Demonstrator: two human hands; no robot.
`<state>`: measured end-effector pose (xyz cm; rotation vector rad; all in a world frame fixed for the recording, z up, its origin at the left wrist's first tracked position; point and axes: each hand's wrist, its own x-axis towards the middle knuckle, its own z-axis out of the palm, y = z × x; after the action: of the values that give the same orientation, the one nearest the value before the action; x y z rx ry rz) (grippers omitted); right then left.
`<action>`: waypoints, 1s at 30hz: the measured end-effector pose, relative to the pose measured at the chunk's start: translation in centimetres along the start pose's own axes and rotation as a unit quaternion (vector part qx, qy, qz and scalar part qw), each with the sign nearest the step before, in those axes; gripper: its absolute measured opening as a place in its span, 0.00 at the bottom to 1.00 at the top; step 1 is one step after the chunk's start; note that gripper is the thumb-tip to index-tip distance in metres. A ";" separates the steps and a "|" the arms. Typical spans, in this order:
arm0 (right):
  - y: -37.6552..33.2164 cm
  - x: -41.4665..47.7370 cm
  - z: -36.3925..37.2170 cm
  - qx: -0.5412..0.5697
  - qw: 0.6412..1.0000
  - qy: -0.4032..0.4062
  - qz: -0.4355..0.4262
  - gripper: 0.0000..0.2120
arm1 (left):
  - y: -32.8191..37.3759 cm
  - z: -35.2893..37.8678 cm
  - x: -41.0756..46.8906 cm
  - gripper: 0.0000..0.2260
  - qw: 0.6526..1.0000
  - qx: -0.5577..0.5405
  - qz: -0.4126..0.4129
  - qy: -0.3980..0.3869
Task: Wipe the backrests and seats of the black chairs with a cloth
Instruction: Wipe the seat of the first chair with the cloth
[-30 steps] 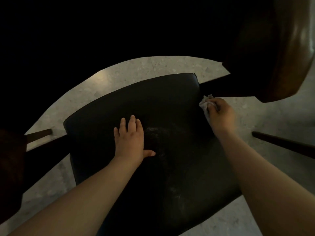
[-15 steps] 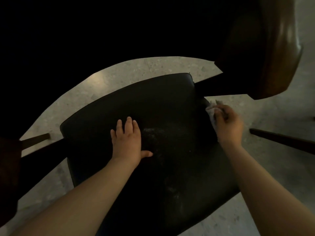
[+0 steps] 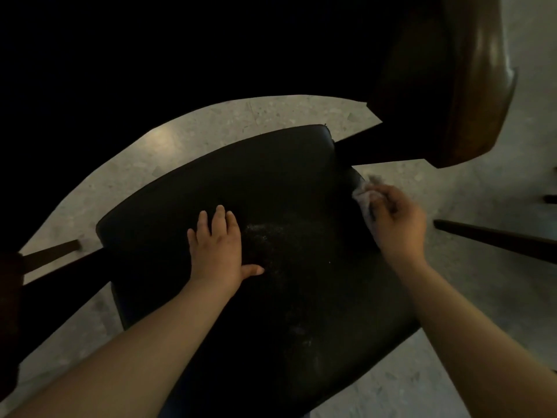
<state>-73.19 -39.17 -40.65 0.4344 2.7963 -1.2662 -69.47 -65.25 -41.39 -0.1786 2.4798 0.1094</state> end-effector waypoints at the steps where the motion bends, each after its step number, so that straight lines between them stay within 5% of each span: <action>1: 0.4 0.6 0.2 0.005 1.000 0.018 0.019 0.11 | 0.0 0.0 0.0 0.53 1.000 0.000 0.000 0.000; 5: 0.5 -0.5 3.0 0.041 0.994 0.038 0.090 0.12 | -0.2 0.1 0.0 0.53 1.000 0.000 0.005 0.000; 12: -0.9 -4.4 2.4 0.013 0.996 -0.087 -0.013 0.12 | -0.3 0.3 0.1 0.54 1.000 -0.002 0.009 0.006; 20: 0.6 -0.9 2.1 0.016 0.994 0.050 0.092 0.13 | -0.2 0.2 0.1 0.53 1.000 -0.003 0.010 0.008; 27: -0.7 -4.9 2.9 -0.003 0.997 -0.072 0.013 0.11 | -0.4 0.3 0.1 0.54 1.000 -0.004 0.013 0.010; 30: -0.3 -3.8 1.2 0.007 0.999 -0.037 0.017 0.11 | -0.4 0.3 0.1 0.54 1.000 -0.005 0.013 0.016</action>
<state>-69.71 -41.15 -40.64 0.4262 2.7092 -1.2676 -69.29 -65.62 -41.75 -0.1533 2.5138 0.1316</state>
